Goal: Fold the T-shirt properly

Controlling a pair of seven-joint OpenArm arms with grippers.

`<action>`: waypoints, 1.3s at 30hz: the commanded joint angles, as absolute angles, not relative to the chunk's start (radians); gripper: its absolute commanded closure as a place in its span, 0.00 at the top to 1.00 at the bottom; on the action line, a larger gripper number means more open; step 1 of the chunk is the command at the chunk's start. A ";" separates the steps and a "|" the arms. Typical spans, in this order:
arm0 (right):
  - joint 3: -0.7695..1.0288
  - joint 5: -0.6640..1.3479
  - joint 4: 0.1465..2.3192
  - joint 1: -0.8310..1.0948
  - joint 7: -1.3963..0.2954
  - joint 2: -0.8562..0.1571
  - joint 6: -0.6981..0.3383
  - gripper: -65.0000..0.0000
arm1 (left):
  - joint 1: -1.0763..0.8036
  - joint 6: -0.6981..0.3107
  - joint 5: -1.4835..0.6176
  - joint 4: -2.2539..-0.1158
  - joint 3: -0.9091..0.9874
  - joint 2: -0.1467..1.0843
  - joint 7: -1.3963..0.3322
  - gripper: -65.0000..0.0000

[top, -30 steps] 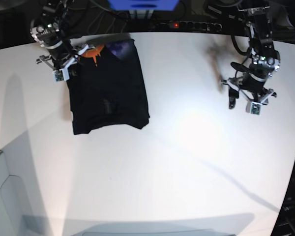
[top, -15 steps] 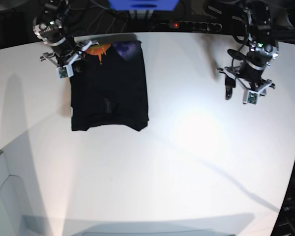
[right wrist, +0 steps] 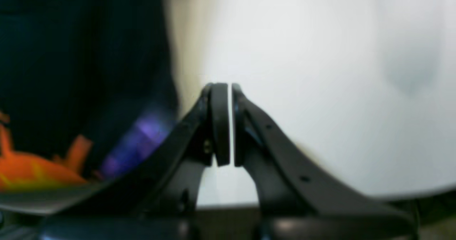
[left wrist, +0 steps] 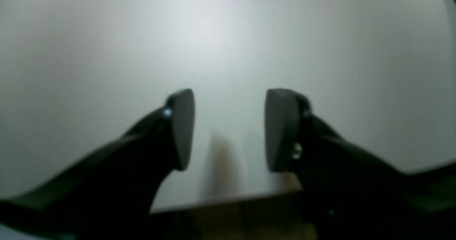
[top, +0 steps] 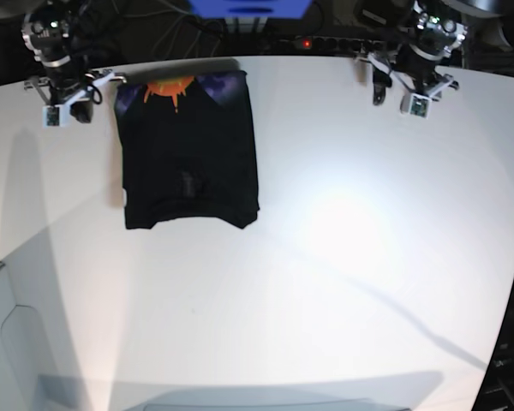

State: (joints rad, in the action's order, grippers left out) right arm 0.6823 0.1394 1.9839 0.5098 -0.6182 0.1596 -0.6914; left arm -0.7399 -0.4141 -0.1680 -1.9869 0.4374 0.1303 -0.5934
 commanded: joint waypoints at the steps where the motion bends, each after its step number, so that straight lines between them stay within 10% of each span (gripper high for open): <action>1: 0.699 0.157 1.997 0.529 -0.596 0.157 -0.698 0.00 | -0.776 -0.417 -0.179 -2.005 0.441 0.119 -0.575 0.35; 8: 0.797 0.113 1.994 0.645 -0.602 0.157 -0.698 0.00 | -0.935 -0.417 -0.179 -2.003 0.446 0.104 -0.575 0.00; 30: 0.618 -0.056 1.492 0.756 -0.585 0.051 -0.698 0.00 | -0.846 -0.417 -0.170 -1.202 0.515 0.079 -0.305 0.00; 39: 0.486 -0.056 1.095 0.661 -0.291 -0.031 -0.698 0.00 | -0.644 -0.417 -0.170 -0.826 0.513 0.077 -0.193 0.00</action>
